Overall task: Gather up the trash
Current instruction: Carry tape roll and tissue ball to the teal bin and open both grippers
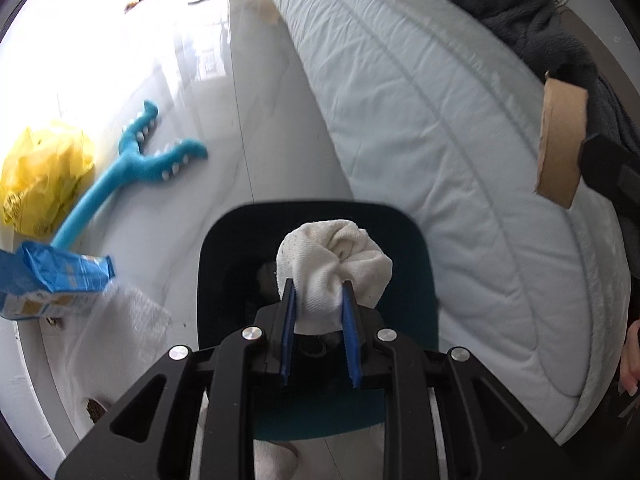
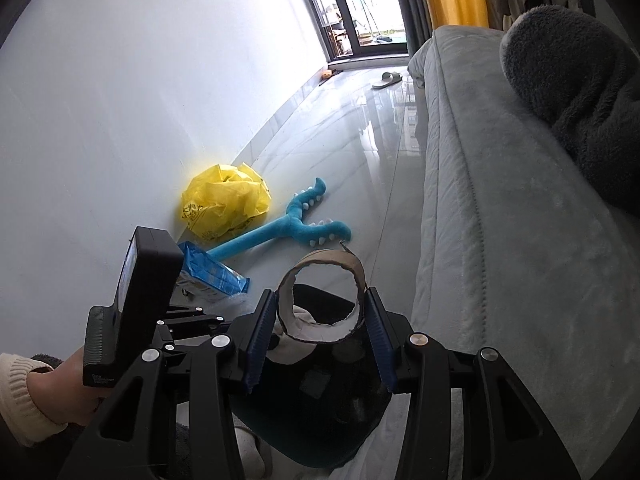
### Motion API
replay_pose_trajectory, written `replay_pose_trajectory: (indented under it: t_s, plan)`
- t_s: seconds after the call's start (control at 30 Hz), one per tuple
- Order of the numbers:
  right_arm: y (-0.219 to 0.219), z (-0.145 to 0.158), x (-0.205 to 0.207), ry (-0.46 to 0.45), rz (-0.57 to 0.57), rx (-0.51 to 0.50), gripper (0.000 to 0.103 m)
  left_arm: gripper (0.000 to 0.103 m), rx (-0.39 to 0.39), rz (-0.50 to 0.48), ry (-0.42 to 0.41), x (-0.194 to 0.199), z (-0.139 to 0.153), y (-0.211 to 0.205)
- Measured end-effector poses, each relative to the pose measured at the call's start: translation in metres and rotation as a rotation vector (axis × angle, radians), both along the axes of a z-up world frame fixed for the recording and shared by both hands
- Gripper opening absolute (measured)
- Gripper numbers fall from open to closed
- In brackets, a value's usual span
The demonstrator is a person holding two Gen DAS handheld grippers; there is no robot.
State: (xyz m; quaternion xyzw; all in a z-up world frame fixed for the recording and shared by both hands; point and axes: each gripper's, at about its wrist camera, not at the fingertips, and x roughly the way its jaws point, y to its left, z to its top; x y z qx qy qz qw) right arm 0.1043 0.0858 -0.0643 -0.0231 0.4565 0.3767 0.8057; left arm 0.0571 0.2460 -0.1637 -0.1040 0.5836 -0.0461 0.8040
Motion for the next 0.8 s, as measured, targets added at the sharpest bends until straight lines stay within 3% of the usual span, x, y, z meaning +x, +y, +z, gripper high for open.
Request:
replay_pose_trajectory:
  t_s: [0.1,0.23,0.33,0.5,0.8]
  plan:
    - [0.011,-0.009,0.003,0.028,0.005,-0.02,0.046,0.035,-0.014,-0.007,0.062,-0.005,-0.013,0.006]
    - [0.025,-0.022,0.002,0.075,0.017,-0.04,0.046,0.059,-0.012,0.001,0.081,-0.011,-0.017,0.016]
    - [0.035,-0.032,0.0,0.099,0.024,-0.06,0.046,0.068,-0.014,0.02,0.068,-0.013,-0.014,0.025]
    - [0.049,-0.049,-0.001,0.139,0.028,-0.092,0.046,0.074,0.002,0.054,0.024,-0.019,-0.001,0.042]
    - [0.073,-0.081,-0.002,0.177,0.03,-0.153,0.046,0.076,0.059,0.093,-0.101,-0.029,0.029,0.063]
